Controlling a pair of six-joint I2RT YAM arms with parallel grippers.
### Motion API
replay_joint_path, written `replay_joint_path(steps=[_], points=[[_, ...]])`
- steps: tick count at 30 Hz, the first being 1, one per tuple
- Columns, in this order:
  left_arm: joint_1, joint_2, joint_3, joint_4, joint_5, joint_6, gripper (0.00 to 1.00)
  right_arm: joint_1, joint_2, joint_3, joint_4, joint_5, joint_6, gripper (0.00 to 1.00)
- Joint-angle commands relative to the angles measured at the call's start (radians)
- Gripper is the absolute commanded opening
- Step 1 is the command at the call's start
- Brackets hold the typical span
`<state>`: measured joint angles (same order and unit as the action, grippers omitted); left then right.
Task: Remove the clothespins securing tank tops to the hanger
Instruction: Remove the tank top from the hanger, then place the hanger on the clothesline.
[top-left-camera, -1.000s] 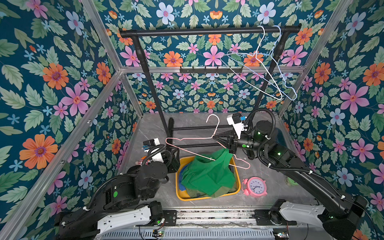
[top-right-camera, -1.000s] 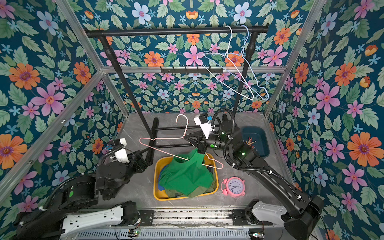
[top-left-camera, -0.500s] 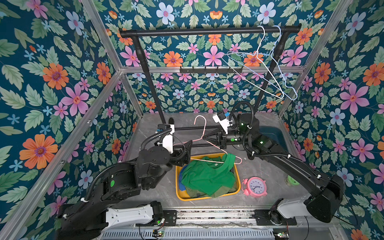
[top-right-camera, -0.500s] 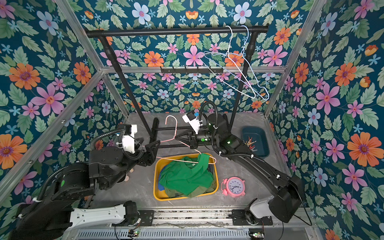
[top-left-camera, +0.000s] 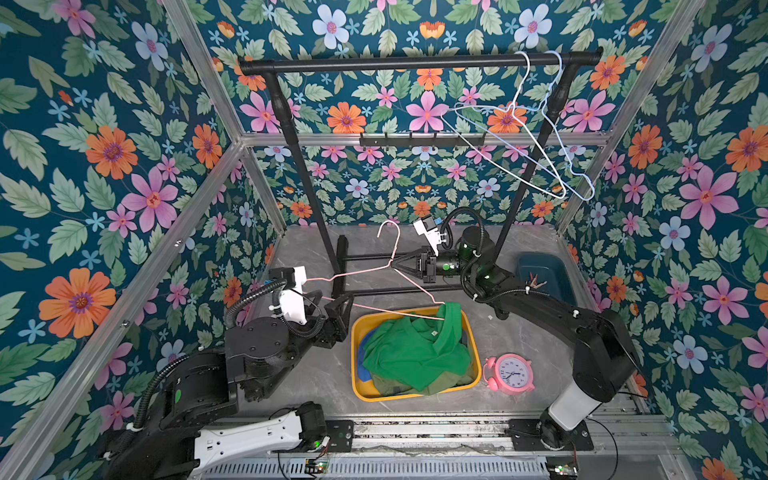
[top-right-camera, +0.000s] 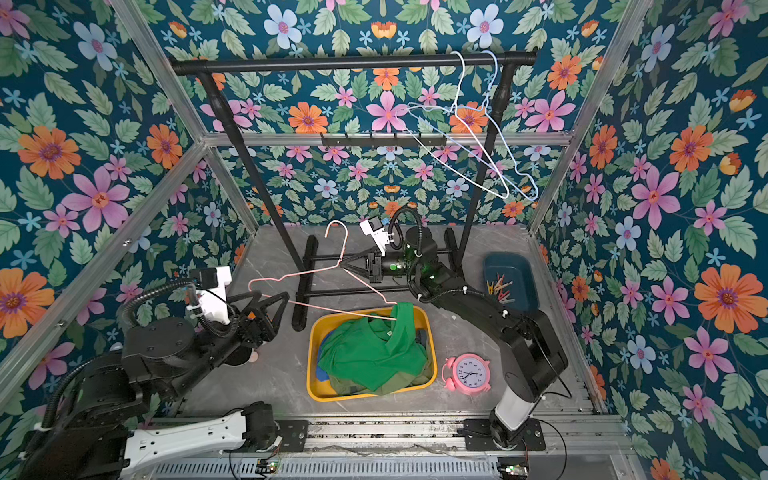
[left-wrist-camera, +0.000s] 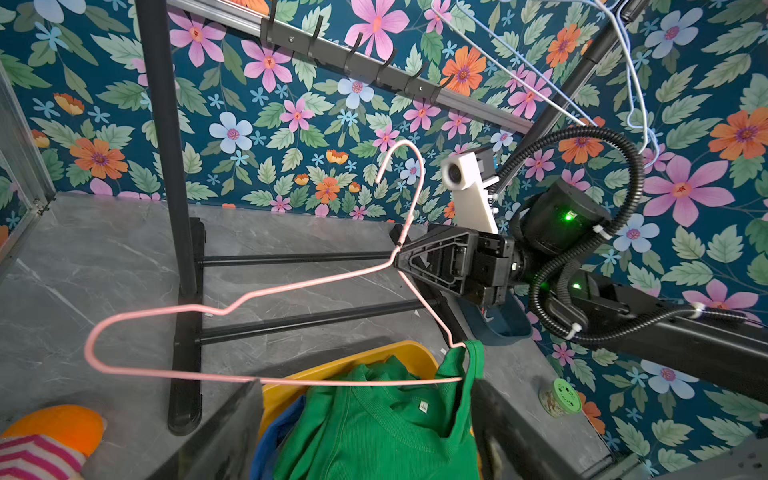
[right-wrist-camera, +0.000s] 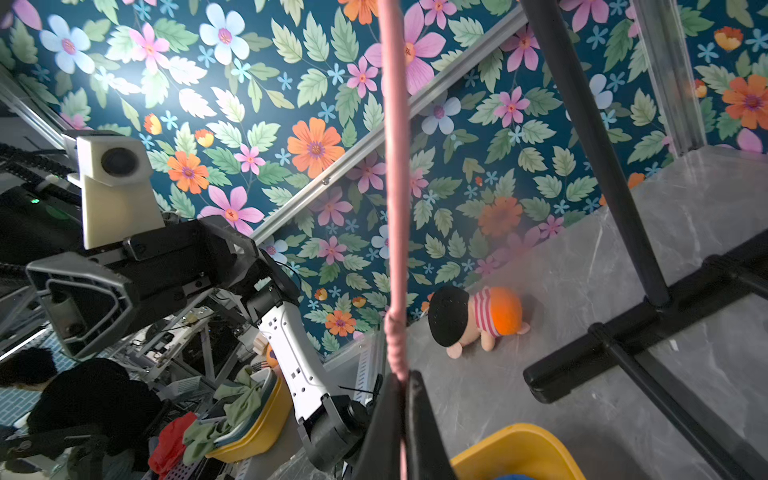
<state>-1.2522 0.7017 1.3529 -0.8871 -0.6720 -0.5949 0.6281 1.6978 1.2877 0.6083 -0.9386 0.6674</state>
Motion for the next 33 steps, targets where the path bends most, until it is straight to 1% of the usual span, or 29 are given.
replay_joint_path(steps=[1, 4, 8, 10, 12, 15, 17, 18, 19, 21, 23, 26, 29, 32, 33], points=[[-0.001, 0.021, 0.014, -0.016, -0.012, 0.005, 0.81, 0.0, 0.016, -0.004, 0.229, -0.042, 0.143, 0.0], [-0.001, 0.014, 0.004, 0.01, -0.016, 0.011, 0.81, 0.001, 0.022, -0.006, 0.282, -0.05, 0.184, 0.0], [-0.001, -0.026, -0.014, 0.033, -0.031, 0.006, 0.81, -0.001, 0.066, 0.017, 0.387, -0.069, 0.273, 0.0], [0.0, -0.048, -0.021, 0.033, -0.032, 0.004, 0.8, 0.001, 0.077, 0.02, 0.398, -0.071, 0.298, 0.0], [-0.001, -0.067, -0.03, 0.073, -0.033, 0.007, 0.8, -0.001, 0.075, 0.028, 0.393, -0.076, 0.291, 0.0], [-0.001, -0.065, -0.027, 0.076, -0.025, 0.017, 0.81, -0.008, 0.04, 0.038, 0.307, -0.076, 0.24, 0.0], [-0.001, -0.045, -0.009, 0.076, -0.014, 0.03, 0.81, -0.02, -0.008, 0.05, 0.171, -0.06, 0.151, 0.0], [-0.001, -0.034, 0.003, 0.075, -0.012, 0.035, 0.81, -0.022, -0.029, 0.062, 0.075, -0.049, 0.088, 0.0], [-0.002, -0.019, 0.018, 0.076, -0.016, 0.037, 0.8, -0.022, -0.086, 0.082, -0.055, -0.022, -0.004, 0.0], [-0.001, 0.01, 0.045, 0.078, -0.038, 0.032, 0.8, -0.015, -0.144, 0.136, -0.336, 0.062, -0.194, 0.0], [-0.001, 0.037, 0.062, 0.099, -0.055, 0.035, 0.8, -0.005, -0.193, 0.202, -0.558, 0.163, -0.339, 0.0], [-0.001, 0.072, 0.077, 0.152, -0.052, 0.076, 0.8, -0.005, -0.238, 0.283, -0.756, 0.294, -0.45, 0.0], [-0.001, 0.095, 0.094, 0.181, -0.048, 0.104, 0.8, -0.004, -0.25, 0.389, -0.907, 0.403, -0.525, 0.0], [-0.001, 0.101, 0.098, 0.185, -0.061, 0.107, 0.8, 0.003, -0.241, 0.497, -1.01, 0.546, -0.588, 0.0], [-0.001, 0.098, 0.088, 0.192, -0.064, 0.106, 0.8, 0.004, -0.238, 0.526, -1.027, 0.577, -0.604, 0.0]])
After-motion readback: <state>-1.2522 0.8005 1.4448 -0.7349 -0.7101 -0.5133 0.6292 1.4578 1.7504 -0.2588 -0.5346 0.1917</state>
